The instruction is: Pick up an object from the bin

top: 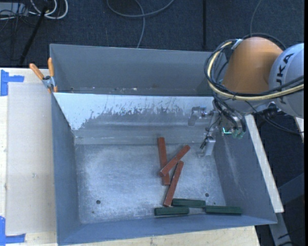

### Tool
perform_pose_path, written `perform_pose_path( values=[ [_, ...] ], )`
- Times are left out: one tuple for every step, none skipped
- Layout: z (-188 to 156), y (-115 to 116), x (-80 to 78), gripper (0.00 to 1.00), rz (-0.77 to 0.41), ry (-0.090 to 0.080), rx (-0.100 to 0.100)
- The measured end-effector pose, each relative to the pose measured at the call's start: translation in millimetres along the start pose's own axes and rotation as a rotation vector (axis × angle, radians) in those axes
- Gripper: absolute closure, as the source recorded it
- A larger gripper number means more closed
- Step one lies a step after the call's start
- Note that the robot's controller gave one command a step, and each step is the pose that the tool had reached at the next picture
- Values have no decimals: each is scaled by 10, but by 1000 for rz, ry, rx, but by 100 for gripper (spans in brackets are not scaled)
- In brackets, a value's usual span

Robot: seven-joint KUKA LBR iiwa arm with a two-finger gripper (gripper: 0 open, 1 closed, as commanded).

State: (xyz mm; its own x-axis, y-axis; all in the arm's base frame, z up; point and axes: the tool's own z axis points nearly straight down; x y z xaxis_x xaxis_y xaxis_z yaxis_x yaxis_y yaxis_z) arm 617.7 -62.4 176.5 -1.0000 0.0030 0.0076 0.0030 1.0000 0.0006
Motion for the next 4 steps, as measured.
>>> perform_pose_path(
  values=[
    [1097, 286, 147, 0, -356, -3, -1],
    [764, 724, 367, 0, -780, -8, 1],
    [660, 737, 228, 0, -1106, -8, 4],
    [1061, 749, 186, 0, -1331, -5, 4]
  ],
)
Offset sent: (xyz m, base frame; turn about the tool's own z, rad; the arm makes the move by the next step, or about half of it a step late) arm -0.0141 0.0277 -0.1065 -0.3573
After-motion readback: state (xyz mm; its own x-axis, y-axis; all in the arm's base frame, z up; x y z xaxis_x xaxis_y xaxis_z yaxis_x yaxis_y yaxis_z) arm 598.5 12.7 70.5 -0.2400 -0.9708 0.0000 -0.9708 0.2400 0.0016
